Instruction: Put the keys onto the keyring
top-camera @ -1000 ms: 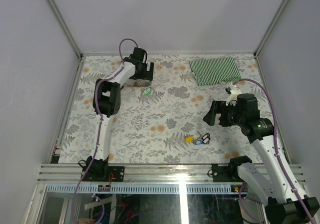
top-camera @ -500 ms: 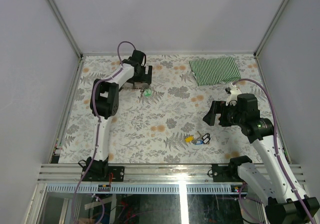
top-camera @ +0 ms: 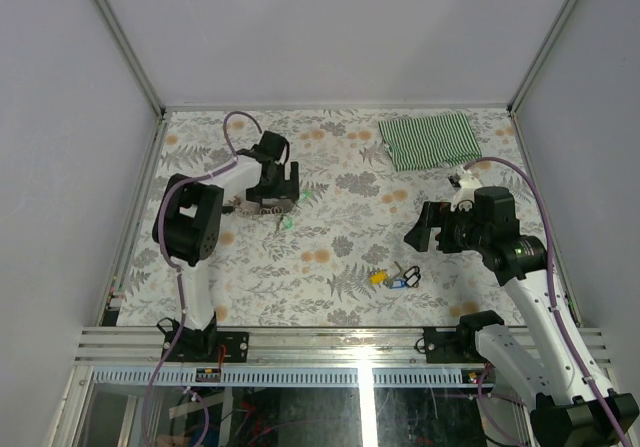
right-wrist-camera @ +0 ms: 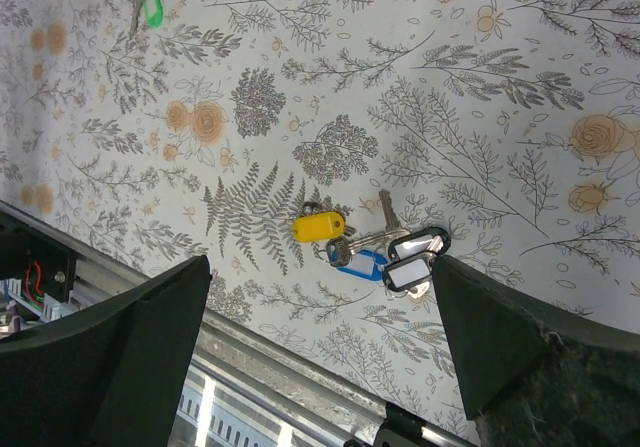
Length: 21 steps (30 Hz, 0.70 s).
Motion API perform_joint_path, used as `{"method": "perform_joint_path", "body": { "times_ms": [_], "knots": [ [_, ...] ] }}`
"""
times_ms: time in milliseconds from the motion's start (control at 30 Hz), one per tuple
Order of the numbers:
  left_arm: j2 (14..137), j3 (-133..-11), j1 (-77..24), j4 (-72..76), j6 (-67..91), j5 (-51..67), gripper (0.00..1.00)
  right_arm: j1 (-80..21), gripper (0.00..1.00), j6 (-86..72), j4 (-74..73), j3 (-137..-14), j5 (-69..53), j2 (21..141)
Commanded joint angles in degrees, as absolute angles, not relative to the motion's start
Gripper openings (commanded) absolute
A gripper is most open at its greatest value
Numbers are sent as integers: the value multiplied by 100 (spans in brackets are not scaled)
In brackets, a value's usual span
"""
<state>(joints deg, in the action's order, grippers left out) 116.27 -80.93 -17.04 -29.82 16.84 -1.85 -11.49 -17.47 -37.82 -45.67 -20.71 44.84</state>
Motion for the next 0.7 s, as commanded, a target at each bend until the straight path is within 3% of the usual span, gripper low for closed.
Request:
{"method": "perform_joint_path", "body": {
  "times_ms": [0,233,667],
  "knots": [
    [11197,-7206,-2088,-2980,2195,-129,100,-1121,99,-1740,-3636,-4722,-2423,4497],
    [10178,-6473,-2624,-2927,2452,-313,100,-1119,99,-1973,-3530,-4791,-2343,4458],
    [8575,-6636,-2613,-3058,2232,-429,100,-1119,100,-2266,-3830,-5045,-1004,4684]
  ]
}}
